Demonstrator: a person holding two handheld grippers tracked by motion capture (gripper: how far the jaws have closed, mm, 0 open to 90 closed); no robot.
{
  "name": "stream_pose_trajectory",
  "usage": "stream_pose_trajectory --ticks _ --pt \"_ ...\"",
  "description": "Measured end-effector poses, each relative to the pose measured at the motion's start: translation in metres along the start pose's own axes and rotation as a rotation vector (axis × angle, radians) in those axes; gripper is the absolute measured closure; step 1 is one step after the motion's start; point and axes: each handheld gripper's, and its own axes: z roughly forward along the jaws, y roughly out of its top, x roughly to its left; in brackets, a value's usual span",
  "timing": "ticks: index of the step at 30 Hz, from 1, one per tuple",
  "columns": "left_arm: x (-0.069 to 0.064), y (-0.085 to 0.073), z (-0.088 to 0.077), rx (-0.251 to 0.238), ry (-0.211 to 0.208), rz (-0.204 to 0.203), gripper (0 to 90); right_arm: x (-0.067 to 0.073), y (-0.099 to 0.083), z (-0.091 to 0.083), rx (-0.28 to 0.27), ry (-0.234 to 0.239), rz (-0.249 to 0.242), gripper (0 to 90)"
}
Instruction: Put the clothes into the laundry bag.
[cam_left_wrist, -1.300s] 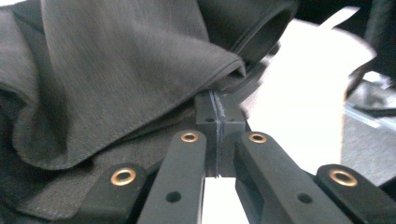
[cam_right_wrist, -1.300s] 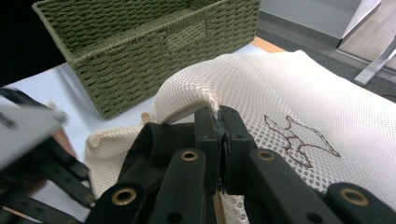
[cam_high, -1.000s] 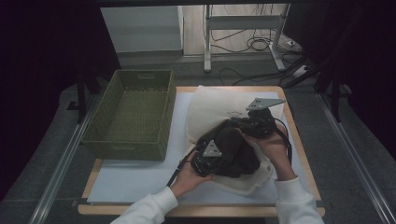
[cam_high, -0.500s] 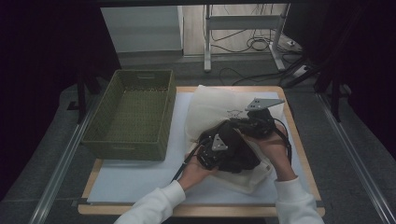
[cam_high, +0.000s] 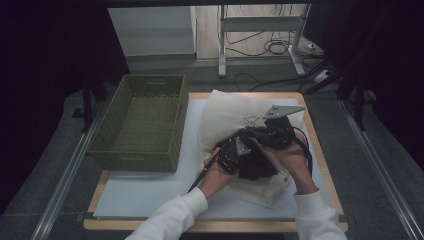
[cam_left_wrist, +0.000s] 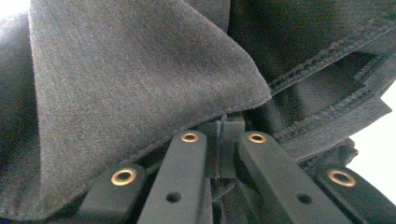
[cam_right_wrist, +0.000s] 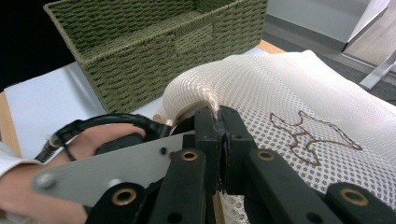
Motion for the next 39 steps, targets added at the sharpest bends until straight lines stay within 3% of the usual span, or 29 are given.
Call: stream_pose_trajectory --ticks 5,6,14,22,27,29,34,35,39 --pt "0.005 0.005 0.008 -0.001 0.019 -0.001 90.0 0.001 0.001 0.000 -0.004 0.006 -0.002 87.6" --pt "0.004 0.006 0.011 -0.004 0.014 -0.018 90.0 0.002 0.001 0.000 -0.005 0.006 -0.003 87.6" --pt "0.005 0.011 0.020 -0.022 0.014 -0.029 90.0 0.001 0.001 -0.001 -0.012 0.008 0.002 87.6" --pt "0.000 -0.001 -0.010 -0.062 -0.088 -0.008 90.0 -0.005 -0.001 -0.003 -0.023 0.005 0.020 87.5" --pt "-0.007 -0.013 -0.026 -0.042 -0.144 0.039 90.0 -0.006 -0.002 -0.002 -0.019 0.003 0.025 87.5" --pt "-0.008 -0.017 -0.026 -0.030 -0.161 0.037 90.0 -0.005 -0.002 -0.001 -0.017 0.002 0.024 87.5" --pt "-0.007 -0.022 -0.009 0.015 -0.140 0.044 90.0 -0.004 -0.002 0.001 -0.012 0.002 0.024 87.5" --pt "-0.007 -0.022 -0.002 0.030 -0.113 0.056 90.0 -0.004 -0.002 0.001 -0.012 0.002 0.023 87.5" --pt "-0.004 -0.022 0.015 0.058 -0.068 0.049 90.0 -0.004 -0.002 0.001 -0.013 0.003 0.021 87.5"
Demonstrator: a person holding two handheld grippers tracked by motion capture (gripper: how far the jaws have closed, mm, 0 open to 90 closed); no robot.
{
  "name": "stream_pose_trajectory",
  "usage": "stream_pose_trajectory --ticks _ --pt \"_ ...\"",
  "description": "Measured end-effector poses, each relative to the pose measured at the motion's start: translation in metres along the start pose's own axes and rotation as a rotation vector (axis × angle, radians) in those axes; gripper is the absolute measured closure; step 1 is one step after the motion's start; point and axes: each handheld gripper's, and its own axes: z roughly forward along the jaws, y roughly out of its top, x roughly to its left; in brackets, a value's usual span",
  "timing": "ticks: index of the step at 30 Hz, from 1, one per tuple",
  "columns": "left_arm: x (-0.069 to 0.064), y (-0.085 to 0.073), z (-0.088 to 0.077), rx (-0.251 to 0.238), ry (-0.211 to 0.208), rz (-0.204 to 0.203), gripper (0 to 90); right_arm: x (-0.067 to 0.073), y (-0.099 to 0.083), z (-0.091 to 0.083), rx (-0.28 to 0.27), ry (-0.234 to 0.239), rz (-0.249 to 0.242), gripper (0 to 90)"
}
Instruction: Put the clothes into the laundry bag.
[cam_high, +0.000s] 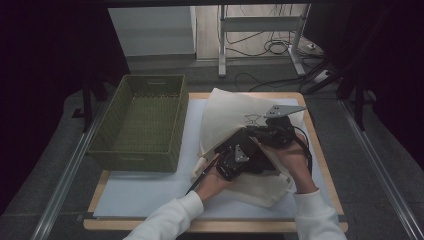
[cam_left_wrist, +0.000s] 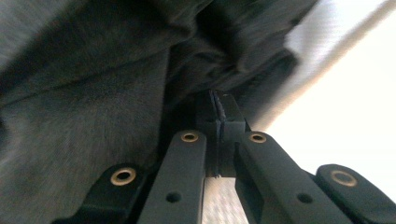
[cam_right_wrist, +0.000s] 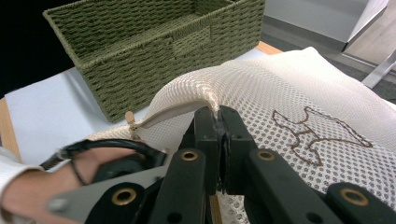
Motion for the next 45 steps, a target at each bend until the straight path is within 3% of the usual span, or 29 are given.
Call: stream_pose_trajectory --ticks 3,9,18,19,24,30,35,42,45 --pt "0.003 0.003 0.004 -0.005 0.009 -0.005 90.0 0.000 0.000 -0.001 -0.001 0.000 0.000 87.5" --pt "0.002 0.010 0.007 -0.003 0.059 0.023 90.0 0.000 0.001 -0.003 -0.004 -0.003 -0.001 87.5" --pt "0.011 0.018 0.016 -0.018 0.073 -0.019 90.0 0.004 0.003 -0.005 -0.012 0.015 -0.006 87.5" --pt "0.012 0.020 0.017 -0.013 0.092 -0.017 90.0 0.004 0.003 -0.006 -0.012 0.013 -0.009 87.5" --pt "0.010 0.019 0.014 -0.007 0.074 -0.018 90.0 0.001 0.001 -0.005 -0.013 0.019 0.001 87.5" --pt "-0.004 0.010 -0.008 -0.033 0.006 0.001 90.0 0.000 0.001 -0.004 -0.011 0.017 0.003 87.5" --pt "-0.015 -0.003 -0.039 -0.077 -0.012 0.050 90.0 0.001 0.001 -0.003 -0.005 0.015 0.001 87.5" --pt "-0.013 -0.039 -0.075 -0.118 -0.028 0.013 89.2 0.003 -0.001 0.000 0.007 0.017 -0.001 87.3" --pt "-0.009 -0.051 -0.082 -0.114 -0.025 -0.001 89.1 0.004 -0.002 0.001 0.015 0.018 -0.004 87.3"
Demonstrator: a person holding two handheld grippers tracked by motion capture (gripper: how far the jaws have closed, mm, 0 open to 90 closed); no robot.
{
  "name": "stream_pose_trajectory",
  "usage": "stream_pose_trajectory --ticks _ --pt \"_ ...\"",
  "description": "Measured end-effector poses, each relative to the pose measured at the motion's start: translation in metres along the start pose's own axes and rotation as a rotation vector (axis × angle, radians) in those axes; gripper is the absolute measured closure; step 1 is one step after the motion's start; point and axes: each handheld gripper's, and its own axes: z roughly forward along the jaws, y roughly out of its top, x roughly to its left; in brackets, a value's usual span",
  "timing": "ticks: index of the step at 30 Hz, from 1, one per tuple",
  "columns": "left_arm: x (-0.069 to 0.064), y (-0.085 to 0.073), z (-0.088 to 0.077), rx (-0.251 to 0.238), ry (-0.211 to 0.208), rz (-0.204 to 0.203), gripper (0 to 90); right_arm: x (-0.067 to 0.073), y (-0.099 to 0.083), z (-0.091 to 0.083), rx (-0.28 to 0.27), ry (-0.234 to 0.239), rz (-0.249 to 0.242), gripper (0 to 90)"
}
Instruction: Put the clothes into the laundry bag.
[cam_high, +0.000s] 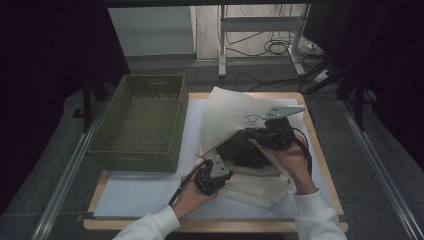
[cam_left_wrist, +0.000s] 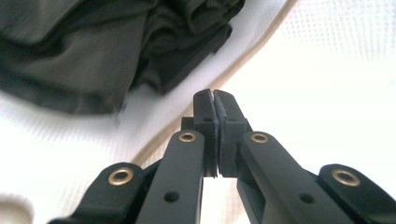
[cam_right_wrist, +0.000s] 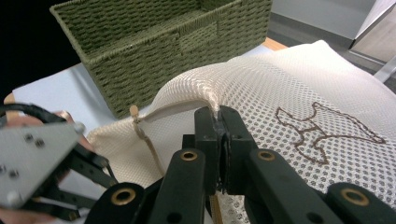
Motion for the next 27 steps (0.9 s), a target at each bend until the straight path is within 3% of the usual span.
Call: stream_pose_trajectory --ticks 9,22,27 --pt "0.011 -0.021 -0.009 0.008 0.005 -0.046 89.1 0.008 -0.007 0.004 0.041 0.009 -0.011 87.2" --pt "0.020 -0.034 -0.032 -0.039 -0.055 -0.153 90.0 0.013 -0.023 0.009 0.091 0.024 -0.012 87.1" --pt "0.019 -0.038 -0.039 -0.048 -0.058 -0.167 90.0 0.013 -0.028 0.012 0.110 0.030 -0.008 87.0"
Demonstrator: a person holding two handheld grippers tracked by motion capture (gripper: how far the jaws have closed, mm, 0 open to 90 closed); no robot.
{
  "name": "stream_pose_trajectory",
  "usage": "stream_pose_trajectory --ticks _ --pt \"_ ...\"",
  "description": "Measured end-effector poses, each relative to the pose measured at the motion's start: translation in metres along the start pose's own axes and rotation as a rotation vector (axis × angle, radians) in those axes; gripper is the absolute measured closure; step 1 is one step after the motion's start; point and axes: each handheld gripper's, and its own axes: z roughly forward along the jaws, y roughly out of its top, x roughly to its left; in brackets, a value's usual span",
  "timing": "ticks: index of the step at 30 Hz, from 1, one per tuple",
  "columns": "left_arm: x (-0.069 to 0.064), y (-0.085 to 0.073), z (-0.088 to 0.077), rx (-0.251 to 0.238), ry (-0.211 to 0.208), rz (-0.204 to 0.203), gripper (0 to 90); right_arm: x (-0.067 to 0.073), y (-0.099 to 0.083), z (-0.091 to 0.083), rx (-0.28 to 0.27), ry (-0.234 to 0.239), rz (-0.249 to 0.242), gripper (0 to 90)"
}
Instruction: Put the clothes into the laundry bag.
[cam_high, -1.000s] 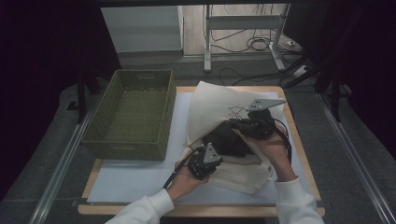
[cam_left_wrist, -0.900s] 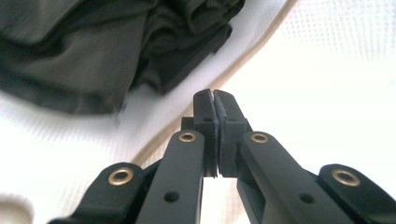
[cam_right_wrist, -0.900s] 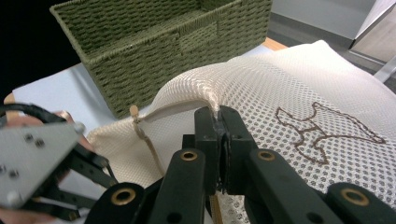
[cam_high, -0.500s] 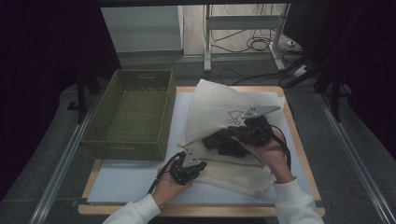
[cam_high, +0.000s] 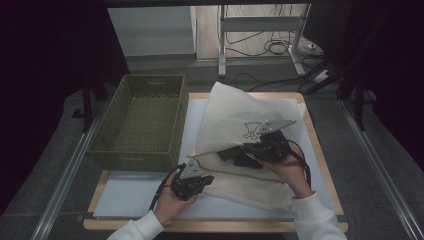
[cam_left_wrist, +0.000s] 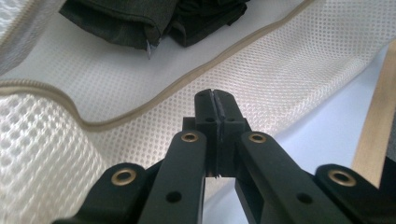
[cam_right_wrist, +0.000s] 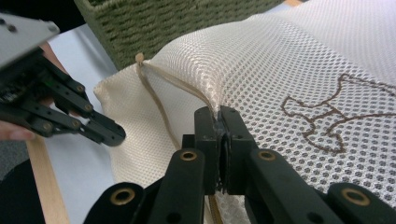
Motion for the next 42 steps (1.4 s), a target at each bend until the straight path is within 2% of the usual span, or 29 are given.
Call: stream_pose_trajectory --ticks 8,15,20,25,29,33,37,42 --pt "0.000 -0.012 -0.014 -0.009 -0.003 -0.017 90.0 0.002 -0.012 0.006 0.040 0.015 0.015 86.9" --pt "0.004 -0.019 -0.025 -0.017 0.004 -0.038 90.0 0.008 -0.026 0.015 0.084 0.032 0.022 86.9" --pt "0.007 -0.023 -0.025 -0.013 0.012 -0.044 88.8 0.010 -0.040 0.025 0.119 0.061 0.027 86.9" --pt "0.009 -0.024 -0.027 -0.022 0.022 -0.052 86.4 0.012 -0.047 0.029 0.144 0.068 0.028 86.9" --pt "0.010 -0.026 -0.029 -0.044 0.049 -0.060 72.7 0.011 -0.054 0.037 0.167 0.064 0.033 86.9" --pt "0.009 -0.030 -0.032 -0.049 0.065 -0.070 57.5 0.013 -0.063 0.054 0.209 0.049 0.024 86.8" --pt "0.014 -0.032 -0.034 -0.048 0.068 -0.090 50.9 0.015 -0.070 0.070 0.241 0.022 -0.002 86.3" --pt "0.016 -0.032 -0.033 -0.042 0.065 -0.096 46.7 0.013 -0.073 0.075 0.242 0.004 -0.014 82.0"
